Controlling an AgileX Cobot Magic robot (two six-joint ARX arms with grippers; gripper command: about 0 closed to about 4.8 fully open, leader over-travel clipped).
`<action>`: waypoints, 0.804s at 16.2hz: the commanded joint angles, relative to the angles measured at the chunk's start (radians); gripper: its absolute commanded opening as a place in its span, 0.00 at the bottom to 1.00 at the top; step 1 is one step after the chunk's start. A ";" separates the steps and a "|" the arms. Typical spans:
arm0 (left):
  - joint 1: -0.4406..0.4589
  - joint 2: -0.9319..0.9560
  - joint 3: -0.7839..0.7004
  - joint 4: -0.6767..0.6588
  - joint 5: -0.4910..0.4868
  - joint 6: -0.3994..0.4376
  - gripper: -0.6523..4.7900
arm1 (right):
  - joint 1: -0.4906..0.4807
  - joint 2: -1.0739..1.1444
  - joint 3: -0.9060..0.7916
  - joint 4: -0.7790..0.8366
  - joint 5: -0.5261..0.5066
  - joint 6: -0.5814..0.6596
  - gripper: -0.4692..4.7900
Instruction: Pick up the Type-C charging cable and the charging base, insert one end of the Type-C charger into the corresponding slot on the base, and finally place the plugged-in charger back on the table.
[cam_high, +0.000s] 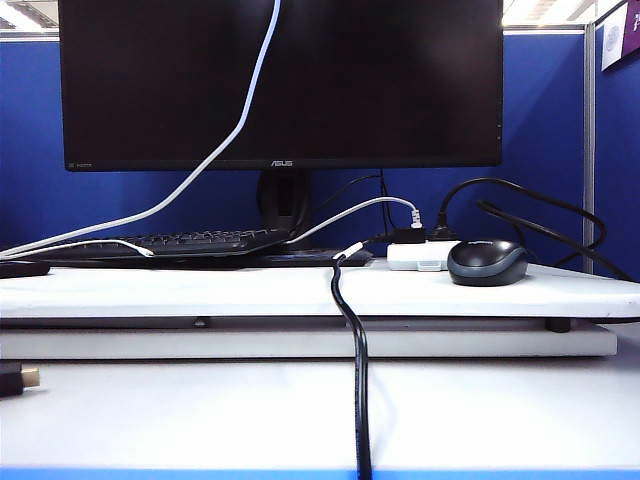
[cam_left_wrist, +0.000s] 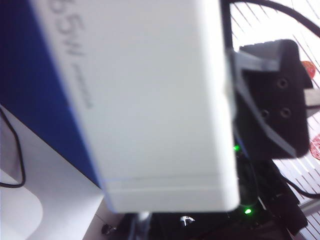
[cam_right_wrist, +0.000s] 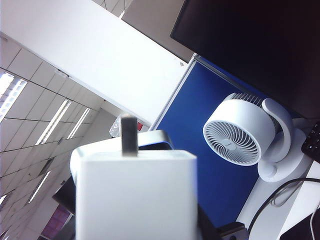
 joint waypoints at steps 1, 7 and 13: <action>0.000 -0.006 0.003 0.021 -0.002 -0.006 0.11 | -0.020 -0.010 0.007 0.027 0.002 -0.008 0.09; 0.000 -0.008 0.003 0.089 -0.006 -0.051 0.11 | -0.033 -0.012 0.007 0.027 0.002 -0.008 0.09; 0.000 -0.008 0.003 0.109 -0.006 -0.070 0.11 | -0.032 -0.011 0.007 0.052 0.007 -0.007 0.09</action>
